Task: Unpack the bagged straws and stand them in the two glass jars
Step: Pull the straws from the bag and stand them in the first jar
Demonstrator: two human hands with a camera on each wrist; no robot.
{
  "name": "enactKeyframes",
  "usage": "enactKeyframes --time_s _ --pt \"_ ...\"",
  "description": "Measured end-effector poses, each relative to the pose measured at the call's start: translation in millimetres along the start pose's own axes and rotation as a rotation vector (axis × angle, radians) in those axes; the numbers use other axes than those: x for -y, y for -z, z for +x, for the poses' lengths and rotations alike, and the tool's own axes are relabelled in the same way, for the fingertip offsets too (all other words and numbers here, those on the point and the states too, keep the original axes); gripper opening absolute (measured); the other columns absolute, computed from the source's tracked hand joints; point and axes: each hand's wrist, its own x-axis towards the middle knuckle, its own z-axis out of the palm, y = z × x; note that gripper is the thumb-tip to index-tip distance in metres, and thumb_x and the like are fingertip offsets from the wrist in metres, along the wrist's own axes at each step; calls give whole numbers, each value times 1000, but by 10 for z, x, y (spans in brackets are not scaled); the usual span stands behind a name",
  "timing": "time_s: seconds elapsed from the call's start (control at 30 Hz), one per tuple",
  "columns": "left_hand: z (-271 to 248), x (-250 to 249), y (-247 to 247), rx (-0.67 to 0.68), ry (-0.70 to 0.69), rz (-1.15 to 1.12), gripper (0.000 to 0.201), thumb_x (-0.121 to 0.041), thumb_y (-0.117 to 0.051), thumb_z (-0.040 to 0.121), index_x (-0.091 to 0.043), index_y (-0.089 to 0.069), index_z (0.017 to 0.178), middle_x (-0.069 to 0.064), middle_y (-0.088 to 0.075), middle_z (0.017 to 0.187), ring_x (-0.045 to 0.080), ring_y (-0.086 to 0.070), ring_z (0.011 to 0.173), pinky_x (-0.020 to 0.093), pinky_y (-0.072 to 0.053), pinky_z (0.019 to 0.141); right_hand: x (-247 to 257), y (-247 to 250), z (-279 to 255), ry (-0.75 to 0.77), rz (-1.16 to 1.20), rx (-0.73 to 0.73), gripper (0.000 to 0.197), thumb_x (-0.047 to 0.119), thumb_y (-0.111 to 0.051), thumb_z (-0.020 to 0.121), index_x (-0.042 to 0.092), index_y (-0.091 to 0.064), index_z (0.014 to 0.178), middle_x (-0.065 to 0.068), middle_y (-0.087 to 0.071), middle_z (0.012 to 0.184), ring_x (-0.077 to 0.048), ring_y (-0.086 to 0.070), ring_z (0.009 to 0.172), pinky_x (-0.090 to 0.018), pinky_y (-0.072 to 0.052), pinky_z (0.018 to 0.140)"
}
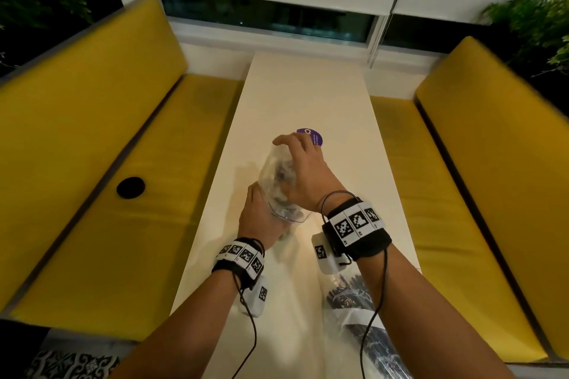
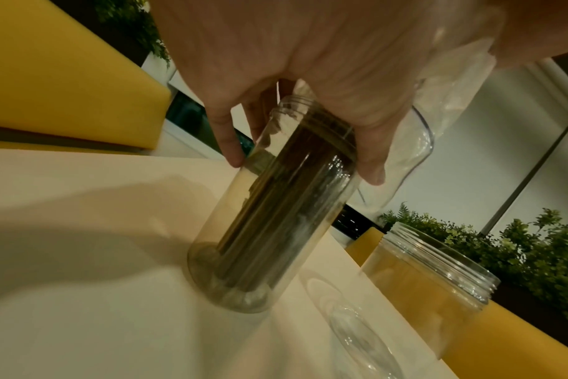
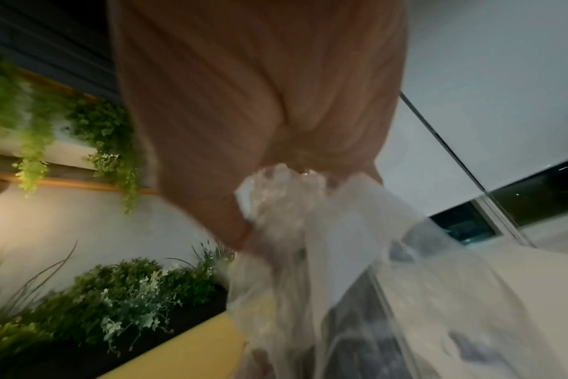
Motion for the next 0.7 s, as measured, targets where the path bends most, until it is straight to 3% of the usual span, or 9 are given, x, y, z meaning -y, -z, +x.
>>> enactKeyframes --time_s 0.1,0.17,0.23,0.3,0.4,0.47,0.53,0.6,0.7 --pt "4 32 -15 21 2 -63 96 -61 -90 57 -21 -50 134 -6 -60 129 14 -64 116 32 -56 99 31 43 -53 -35 258 -332 54 -7 -62 86 16 -52 134 -1 -55 132 -11 -53 114 -27 -48 101" --pt "-23 0 2 21 39 -117 103 -49 -99 60 -18 -46 143 -3 -51 137 12 -54 122 28 -47 106 51 54 -118 -60 350 -603 50 -4 -60 88 16 -51 133 4 -59 126 -6 -56 109 -18 -48 98" --pt "-54 -29 30 28 66 -158 115 -39 -103 59 -17 -39 151 -2 -45 144 11 -47 129 26 -41 110 34 27 -162 -45 298 -587 47 -1 -63 88 14 -53 132 0 -60 127 -6 -55 109 -20 -48 100" --pt "-54 -7 64 66 52 -184 131 -47 -104 52 -23 -30 159 -1 -40 152 16 -44 141 30 -42 113 3 9 -202 -28 210 -502 46 1 -66 88 14 -57 131 -3 -61 129 -3 -52 108 -25 -47 101" --pt "-152 3 208 177 -3 -104 136 -57 -95 60 -24 -16 166 -3 -22 167 16 -35 148 37 -38 120 52 139 -285 -17 254 -689 42 3 -66 91 11 -59 131 -4 -63 126 -7 -56 110 -14 -45 97" --pt "-295 -89 359 151 -55 -129 119 -55 -83 72 -19 -19 166 -3 -20 168 14 -34 148 34 -36 118 176 280 -380 8 309 -783 41 4 -67 92 10 -57 132 -3 -64 126 -13 -61 114 -16 -47 97" --pt "-407 -183 503 -40 -118 -229 79 -30 -74 86 -18 -38 156 1 -40 158 13 -47 139 39 -46 115 337 409 -490 59 346 -844 41 0 -67 91 6 -56 130 -4 -64 125 -16 -63 113 -21 -50 95" --pt "-524 -336 679 -248 -185 -381 45 -14 -61 93 -17 -52 137 -5 -59 135 2 -60 116 30 -55 97 502 489 -625 115 387 -873 43 -9 -67 87 0 -54 126 -3 -62 121 -15 -61 110 -25 -51 93" --pt "-733 -617 945 -363 -254 -659 20 -18 -48 100 -15 -58 118 -1 -65 105 -2 -64 90 16 -52 76 671 344 -854 175 497 -819 48 -17 -66 80 -3 -47 122 7 -53 114 1 -56 107 -21 -49 91"
